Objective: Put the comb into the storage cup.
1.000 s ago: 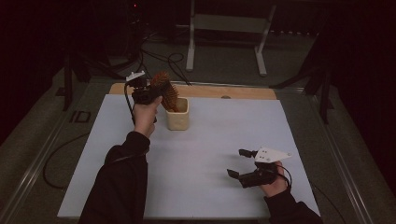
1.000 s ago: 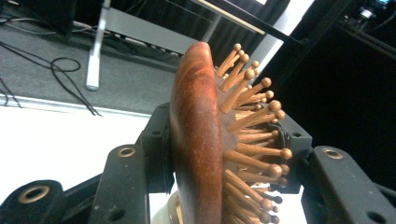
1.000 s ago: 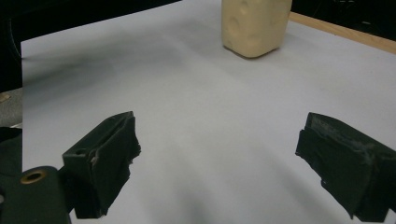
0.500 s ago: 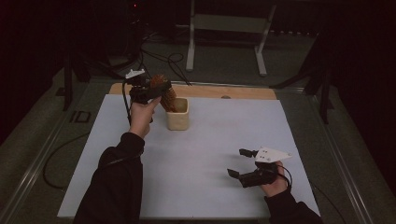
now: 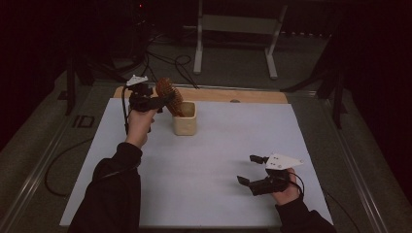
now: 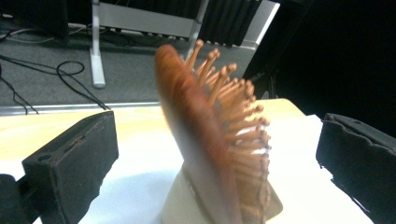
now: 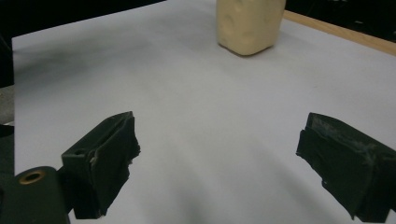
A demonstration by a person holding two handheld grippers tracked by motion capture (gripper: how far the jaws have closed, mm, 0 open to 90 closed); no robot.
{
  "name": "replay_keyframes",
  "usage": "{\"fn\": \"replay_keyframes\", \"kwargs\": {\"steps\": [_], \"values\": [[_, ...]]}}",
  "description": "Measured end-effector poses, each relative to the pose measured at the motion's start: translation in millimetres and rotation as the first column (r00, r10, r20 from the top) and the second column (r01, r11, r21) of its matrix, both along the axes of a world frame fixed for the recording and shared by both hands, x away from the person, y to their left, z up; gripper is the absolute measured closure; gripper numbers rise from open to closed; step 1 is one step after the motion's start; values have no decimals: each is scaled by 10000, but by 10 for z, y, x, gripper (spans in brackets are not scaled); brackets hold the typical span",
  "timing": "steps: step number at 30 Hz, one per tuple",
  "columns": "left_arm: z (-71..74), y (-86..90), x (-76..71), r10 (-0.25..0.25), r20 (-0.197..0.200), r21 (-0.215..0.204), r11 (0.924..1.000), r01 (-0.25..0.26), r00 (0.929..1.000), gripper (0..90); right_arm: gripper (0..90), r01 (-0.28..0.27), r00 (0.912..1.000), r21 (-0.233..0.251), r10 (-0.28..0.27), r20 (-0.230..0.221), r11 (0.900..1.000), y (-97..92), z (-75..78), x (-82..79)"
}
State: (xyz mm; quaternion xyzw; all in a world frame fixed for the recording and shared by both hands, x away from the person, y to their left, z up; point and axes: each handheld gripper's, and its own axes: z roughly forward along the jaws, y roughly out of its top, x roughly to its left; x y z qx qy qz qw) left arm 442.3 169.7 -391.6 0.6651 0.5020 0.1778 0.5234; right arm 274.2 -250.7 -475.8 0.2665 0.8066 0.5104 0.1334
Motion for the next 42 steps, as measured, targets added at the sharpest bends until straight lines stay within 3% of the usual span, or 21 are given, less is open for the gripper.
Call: {"fn": "replay_keyframes", "kwargs": {"steps": [12,18,28,34,38,42], "values": [[-48,244,-228,-610,403,532,9968,589,9973,0,103,111,9999,-89,-112,-57,9999,-11,-14,-7],[-88,328,-374,-982,808,1293,9878,872,9919,0,103,288,9996,-138,-289,-79,9995,-44,-21,-18],[-159,394,-547,-1410,673,1662,9777,1283,9877,0,103,252,9996,-182,-254,-132,9995,-48,-31,-40],[-233,419,-681,-1807,762,1765,9704,1651,9806,0,103,296,9994,-145,-298,-164,9995,-74,-40,-50],[-278,428,-794,-2267,735,1965,9580,2088,9712,0,103,241,9995,-131,-243,-186,9996,-89,-58,-60],[-340,443,-912,-2441,842,1937,9550,2244,9661,0,103,283,9993,-119,-286,-235,9995,-89,-67,-62]]}}
